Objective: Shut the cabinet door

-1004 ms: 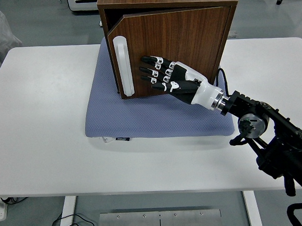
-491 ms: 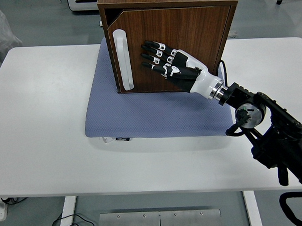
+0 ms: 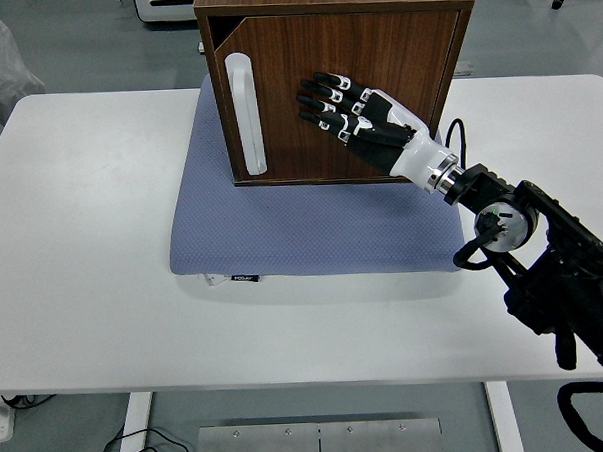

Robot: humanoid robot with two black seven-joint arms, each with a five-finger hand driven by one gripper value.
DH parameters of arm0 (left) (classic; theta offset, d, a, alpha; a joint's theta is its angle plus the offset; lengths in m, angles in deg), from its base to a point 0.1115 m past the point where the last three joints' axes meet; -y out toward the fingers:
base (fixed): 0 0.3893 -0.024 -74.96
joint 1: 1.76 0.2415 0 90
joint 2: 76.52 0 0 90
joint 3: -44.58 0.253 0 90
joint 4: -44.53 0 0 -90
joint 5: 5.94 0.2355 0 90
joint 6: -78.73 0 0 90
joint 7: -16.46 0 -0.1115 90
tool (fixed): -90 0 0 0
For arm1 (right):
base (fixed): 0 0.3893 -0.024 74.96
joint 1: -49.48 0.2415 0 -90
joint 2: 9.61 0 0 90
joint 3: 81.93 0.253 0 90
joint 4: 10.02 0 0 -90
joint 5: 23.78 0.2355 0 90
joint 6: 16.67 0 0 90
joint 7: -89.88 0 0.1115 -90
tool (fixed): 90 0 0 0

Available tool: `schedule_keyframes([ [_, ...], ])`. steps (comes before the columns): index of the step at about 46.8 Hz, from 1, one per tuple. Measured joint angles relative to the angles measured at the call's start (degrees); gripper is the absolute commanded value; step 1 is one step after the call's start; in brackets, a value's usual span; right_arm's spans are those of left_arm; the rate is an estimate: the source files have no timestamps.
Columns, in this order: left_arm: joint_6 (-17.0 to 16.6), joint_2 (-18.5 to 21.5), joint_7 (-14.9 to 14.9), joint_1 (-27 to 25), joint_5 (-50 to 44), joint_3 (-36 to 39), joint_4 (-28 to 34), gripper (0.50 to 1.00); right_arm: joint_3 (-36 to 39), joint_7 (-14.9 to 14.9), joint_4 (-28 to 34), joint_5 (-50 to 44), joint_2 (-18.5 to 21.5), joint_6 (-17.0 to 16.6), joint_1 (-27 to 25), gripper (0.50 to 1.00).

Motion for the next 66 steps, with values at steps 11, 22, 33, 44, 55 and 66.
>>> schedule_keyframes([
  [11, 0.01, 0.0, -0.01, 0.01, 0.0, 0.0, -0.01, 1.0, -0.07, 0.11, -2.22, -0.08, -0.08, -3.47, -1.7, 1.0],
  [22, -0.02, 0.0, 0.0, -0.01, 0.0, 0.0, -0.01, 1.0, -0.28, 0.59, -9.07, -0.1, -6.78, -3.86, -5.27, 1.0],
  [33, -0.02, 0.0, 0.0, 0.0, 0.0, 0.0, -0.01, 1.0, 0.06, 0.6, -15.3, -0.16, -15.08, -3.86, -10.42, 1.0],
  [44, 0.0, 0.0, 0.01, -0.01, 0.0, 0.0, 0.01, 1.0, 6.13, 0.57, -18.32, -0.18, -19.51, -3.85, -17.7, 1.0],
  [55, -0.01, 0.0, 0.01, 0.01, 0.0, 0.0, 0.01, 1.0, 13.57, 0.59, -18.42, -0.09, -20.47, -3.85, -23.21, 1.0],
  [66, -0.03, 0.0, 0.0, 0.0, 0.0, 0.0, 0.0, 1.0, 19.57, 0.11, -17.78, 0.18, -18.94, -3.85, -26.91, 1.0],
])
